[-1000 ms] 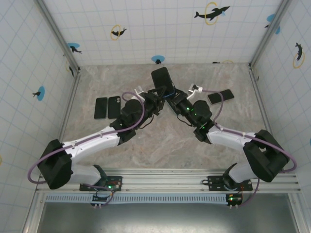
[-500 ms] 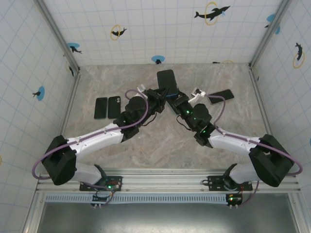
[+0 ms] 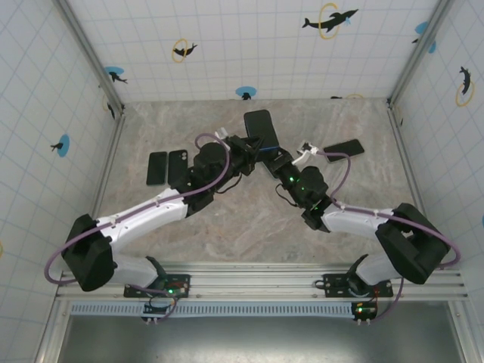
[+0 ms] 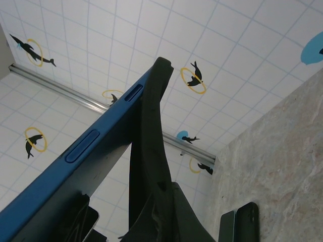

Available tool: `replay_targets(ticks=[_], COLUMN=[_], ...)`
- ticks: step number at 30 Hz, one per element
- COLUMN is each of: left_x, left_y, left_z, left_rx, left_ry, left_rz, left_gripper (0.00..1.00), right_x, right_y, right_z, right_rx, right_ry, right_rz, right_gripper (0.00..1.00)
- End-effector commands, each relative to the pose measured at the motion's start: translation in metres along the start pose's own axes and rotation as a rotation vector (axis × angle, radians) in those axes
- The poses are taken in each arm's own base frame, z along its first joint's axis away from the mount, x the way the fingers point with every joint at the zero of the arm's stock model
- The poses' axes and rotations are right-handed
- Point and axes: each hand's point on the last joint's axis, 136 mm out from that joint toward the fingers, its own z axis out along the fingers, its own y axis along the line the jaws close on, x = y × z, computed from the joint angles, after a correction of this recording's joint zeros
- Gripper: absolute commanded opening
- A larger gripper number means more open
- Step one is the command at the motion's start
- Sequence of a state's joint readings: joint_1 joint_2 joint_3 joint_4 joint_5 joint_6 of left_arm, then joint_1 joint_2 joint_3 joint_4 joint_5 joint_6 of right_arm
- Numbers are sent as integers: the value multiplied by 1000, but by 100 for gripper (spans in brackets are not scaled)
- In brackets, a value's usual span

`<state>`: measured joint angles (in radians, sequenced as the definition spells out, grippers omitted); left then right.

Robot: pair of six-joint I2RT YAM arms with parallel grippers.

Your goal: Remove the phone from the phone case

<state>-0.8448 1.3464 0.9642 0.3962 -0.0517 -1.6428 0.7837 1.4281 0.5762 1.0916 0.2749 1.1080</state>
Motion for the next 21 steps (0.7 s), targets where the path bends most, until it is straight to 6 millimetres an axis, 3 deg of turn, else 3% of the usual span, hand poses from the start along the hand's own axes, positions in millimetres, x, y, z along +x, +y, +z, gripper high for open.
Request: replay_targets(ticks=[1,5,12,18,21], left_x=[-14,-9,10,19,14], left_y=[-62,-49,-85,-103,-96], left_z=[-28,-19,13,19,13], left_rx=[156,168,269,304,272], left_ry=[-38,0,92,125,117], left_rz=[52,8,-7,-14,7], left_gripper=[0,0,0,0,0], right_x=[-20,-13,15,14,2], right_y=[-50,-24,-7,-24,-41], right_z=[-4,7,13,13,9], right_rx=[155,69,12,105,157], right_ry=[-81,-55,-16,-44,-79], right_rz=[-74,-73,-103,-228,-215], right_gripper=[1,1,0,0,0])
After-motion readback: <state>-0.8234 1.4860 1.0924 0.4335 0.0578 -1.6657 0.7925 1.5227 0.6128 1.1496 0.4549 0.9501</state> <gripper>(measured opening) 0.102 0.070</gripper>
